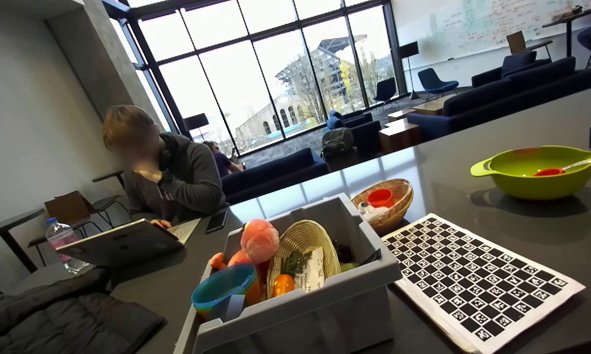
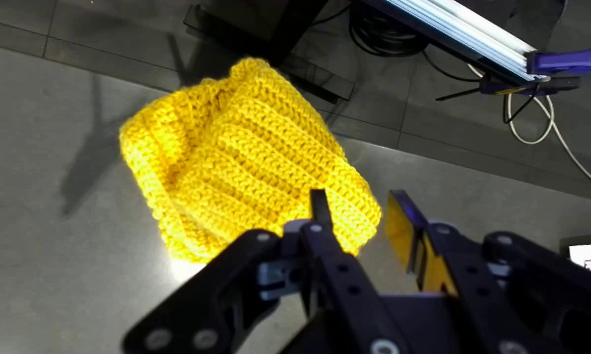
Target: Unfold the yellow cloth from right to left
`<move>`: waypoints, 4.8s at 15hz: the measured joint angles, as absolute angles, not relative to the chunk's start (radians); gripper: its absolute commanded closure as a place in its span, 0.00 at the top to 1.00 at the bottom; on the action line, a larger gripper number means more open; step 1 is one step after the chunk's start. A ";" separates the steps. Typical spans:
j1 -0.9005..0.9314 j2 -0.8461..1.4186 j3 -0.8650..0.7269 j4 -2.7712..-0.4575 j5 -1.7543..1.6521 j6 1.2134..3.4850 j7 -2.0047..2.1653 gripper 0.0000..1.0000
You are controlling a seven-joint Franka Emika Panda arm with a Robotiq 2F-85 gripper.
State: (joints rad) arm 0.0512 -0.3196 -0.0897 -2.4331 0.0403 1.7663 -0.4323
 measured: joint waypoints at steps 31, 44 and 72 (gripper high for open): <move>-0.120 -0.067 -0.161 -2.470 0.112 1.858 -0.304 1.00; -0.138 -0.066 -0.180 -2.502 0.141 2.020 -0.253 0.96; -0.096 -0.045 -0.121 -2.527 0.142 2.087 -0.183 0.20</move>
State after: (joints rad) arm -0.0963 -0.0450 -0.1210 -2.5272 0.1425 2.0869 -0.1826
